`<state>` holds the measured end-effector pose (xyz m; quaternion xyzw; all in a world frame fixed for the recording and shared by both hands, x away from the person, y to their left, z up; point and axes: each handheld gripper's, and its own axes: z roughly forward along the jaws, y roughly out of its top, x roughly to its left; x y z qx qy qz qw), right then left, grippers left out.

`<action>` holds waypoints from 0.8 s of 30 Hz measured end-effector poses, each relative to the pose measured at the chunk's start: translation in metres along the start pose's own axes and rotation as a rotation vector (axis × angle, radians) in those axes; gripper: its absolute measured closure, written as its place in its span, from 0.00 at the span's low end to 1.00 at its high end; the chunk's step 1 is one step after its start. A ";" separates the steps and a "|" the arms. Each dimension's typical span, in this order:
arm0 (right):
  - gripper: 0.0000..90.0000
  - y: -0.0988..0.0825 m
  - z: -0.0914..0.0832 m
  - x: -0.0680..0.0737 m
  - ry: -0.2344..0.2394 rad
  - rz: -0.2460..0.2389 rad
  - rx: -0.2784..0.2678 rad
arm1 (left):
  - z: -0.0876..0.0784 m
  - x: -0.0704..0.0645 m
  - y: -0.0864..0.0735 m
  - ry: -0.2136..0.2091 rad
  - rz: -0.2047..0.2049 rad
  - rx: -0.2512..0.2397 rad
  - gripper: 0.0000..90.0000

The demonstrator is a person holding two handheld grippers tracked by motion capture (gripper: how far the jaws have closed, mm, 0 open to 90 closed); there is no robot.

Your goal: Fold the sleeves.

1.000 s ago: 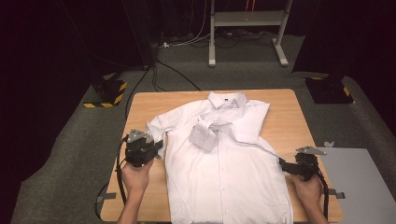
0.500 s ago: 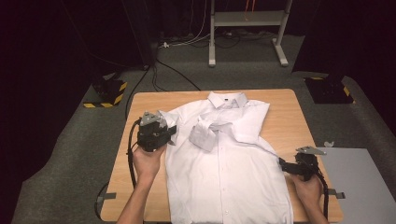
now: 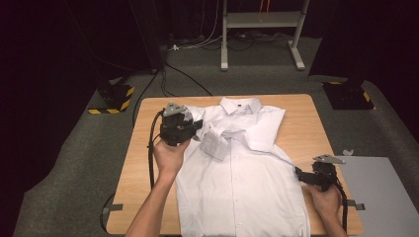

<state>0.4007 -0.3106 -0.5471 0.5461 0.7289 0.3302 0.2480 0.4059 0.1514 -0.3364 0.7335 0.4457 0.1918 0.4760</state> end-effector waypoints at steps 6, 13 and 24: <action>0.15 0.000 0.000 0.000 0.000 0.000 0.000 | 0.013 -0.010 0.013 -0.030 0.006 -0.002 0.87; 0.15 0.000 0.000 0.000 0.000 0.000 0.000 | 0.032 -0.022 0.024 -0.069 0.005 -0.010 0.87; 0.15 0.000 0.000 0.000 0.002 -0.002 -0.001 | 0.070 -0.046 0.040 -0.110 0.018 0.012 0.87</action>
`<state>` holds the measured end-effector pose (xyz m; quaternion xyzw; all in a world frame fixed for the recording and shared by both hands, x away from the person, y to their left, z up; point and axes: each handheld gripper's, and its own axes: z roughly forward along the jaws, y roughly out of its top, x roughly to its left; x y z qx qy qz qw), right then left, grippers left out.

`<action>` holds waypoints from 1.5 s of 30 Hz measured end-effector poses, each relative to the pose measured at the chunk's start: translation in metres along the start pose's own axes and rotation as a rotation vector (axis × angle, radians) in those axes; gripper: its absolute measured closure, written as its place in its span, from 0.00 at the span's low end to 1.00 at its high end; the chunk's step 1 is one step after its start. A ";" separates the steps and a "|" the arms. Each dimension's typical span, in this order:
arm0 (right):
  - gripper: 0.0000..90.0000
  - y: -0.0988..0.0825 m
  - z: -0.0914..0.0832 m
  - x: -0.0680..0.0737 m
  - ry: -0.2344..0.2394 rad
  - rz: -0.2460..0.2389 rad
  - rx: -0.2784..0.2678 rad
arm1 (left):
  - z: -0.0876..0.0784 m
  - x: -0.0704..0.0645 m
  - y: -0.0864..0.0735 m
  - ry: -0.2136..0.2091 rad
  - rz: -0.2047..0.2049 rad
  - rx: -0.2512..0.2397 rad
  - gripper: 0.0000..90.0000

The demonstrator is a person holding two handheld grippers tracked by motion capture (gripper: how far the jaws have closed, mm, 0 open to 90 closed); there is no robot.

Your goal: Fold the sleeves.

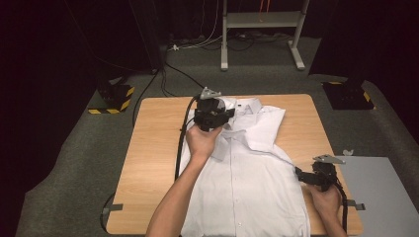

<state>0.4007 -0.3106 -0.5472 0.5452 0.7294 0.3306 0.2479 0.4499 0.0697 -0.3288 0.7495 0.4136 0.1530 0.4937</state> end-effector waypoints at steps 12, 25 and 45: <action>0.16 0.000 0.000 0.000 0.001 -0.003 -0.001 | 0.037 -0.012 0.007 -0.017 -0.011 -0.002 0.87; 0.16 0.000 0.000 0.000 0.000 -0.003 -0.001 | 0.058 -0.022 0.009 -0.023 0.000 -0.004 0.86; 0.16 0.000 0.000 0.000 0.000 -0.002 0.000 | 0.073 -0.029 0.008 -0.029 0.013 0.002 0.86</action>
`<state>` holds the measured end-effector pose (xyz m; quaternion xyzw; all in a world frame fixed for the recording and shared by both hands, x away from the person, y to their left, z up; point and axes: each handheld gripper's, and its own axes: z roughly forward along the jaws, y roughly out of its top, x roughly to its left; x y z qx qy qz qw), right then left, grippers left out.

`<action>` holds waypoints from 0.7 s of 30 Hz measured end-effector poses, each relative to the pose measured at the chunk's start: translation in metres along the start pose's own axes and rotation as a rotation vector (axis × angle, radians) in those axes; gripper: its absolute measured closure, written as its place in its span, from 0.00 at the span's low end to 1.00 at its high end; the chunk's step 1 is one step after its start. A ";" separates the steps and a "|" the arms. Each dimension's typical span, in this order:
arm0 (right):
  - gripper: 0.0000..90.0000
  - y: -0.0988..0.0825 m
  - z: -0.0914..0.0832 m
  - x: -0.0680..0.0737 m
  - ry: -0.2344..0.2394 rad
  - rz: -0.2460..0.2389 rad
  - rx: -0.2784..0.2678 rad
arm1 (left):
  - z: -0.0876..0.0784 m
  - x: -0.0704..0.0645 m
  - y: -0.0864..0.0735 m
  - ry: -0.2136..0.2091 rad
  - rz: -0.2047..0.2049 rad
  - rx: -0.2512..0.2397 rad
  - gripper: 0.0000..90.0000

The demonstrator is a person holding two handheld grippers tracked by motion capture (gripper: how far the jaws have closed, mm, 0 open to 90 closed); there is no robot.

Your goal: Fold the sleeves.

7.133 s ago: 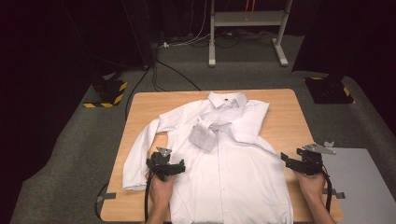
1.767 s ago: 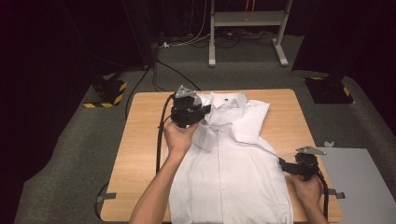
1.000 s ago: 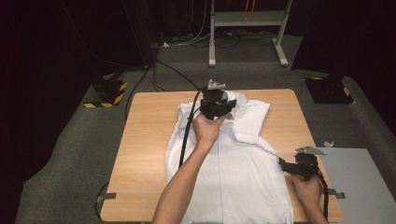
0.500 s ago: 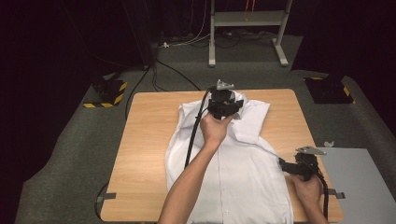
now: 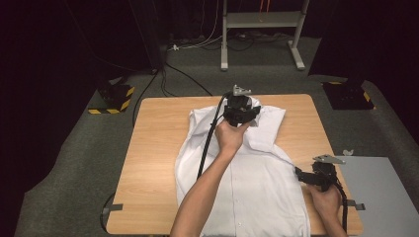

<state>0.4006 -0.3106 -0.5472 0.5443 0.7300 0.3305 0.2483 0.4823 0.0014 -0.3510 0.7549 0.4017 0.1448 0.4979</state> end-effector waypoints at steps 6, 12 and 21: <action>0.16 0.000 0.000 0.000 0.000 0.000 0.000 | 0.004 -0.001 -0.001 0.000 0.009 0.006 0.86; 0.16 0.000 0.000 0.000 0.000 0.000 0.000 | 0.009 -0.002 -0.002 0.013 0.012 0.012 0.86; 0.16 0.000 0.000 0.000 0.000 0.000 0.000 | 0.016 -0.005 -0.006 0.017 0.024 0.026 0.85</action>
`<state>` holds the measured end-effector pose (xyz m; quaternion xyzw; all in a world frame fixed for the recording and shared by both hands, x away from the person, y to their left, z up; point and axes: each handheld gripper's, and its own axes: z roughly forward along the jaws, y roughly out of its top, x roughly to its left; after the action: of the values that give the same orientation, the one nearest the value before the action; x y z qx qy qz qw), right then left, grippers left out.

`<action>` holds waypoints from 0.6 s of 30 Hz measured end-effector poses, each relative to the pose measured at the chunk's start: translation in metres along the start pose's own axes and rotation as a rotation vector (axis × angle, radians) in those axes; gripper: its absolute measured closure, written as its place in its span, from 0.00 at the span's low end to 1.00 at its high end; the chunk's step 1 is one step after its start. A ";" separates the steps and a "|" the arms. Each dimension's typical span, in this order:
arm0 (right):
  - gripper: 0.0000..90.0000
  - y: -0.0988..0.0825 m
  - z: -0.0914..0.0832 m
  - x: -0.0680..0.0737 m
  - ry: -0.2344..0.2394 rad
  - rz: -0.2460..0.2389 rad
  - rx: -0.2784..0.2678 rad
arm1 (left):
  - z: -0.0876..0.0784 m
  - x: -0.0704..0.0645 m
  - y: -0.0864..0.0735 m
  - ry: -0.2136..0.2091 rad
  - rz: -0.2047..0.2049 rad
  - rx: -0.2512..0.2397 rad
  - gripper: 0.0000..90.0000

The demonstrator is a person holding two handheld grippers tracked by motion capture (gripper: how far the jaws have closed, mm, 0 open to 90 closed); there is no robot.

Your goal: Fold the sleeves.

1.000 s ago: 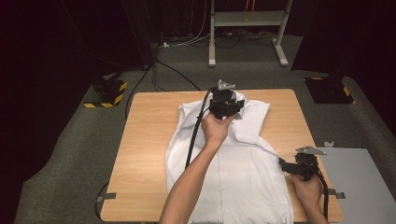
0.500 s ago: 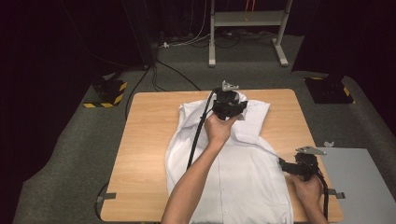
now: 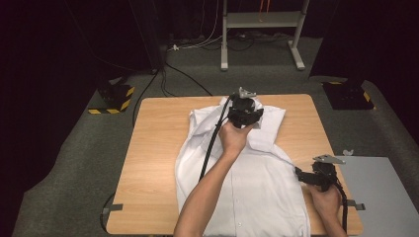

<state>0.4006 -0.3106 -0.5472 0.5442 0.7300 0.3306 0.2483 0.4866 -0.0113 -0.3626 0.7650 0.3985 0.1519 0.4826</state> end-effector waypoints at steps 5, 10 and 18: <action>0.16 0.000 0.000 0.000 0.000 0.000 0.000 | 0.005 0.000 -0.003 0.001 0.001 0.011 0.85; 0.16 0.000 0.000 0.000 0.000 -0.001 0.000 | 0.011 -0.001 -0.005 -0.001 0.000 0.019 0.85; 0.16 0.000 0.000 0.000 0.000 -0.001 -0.001 | 0.017 -0.002 -0.008 -0.003 -0.001 0.028 0.85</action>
<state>0.4007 -0.3107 -0.5472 0.5437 0.7302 0.3307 0.2487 0.4923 -0.0223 -0.3772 0.7717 0.4003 0.1450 0.4725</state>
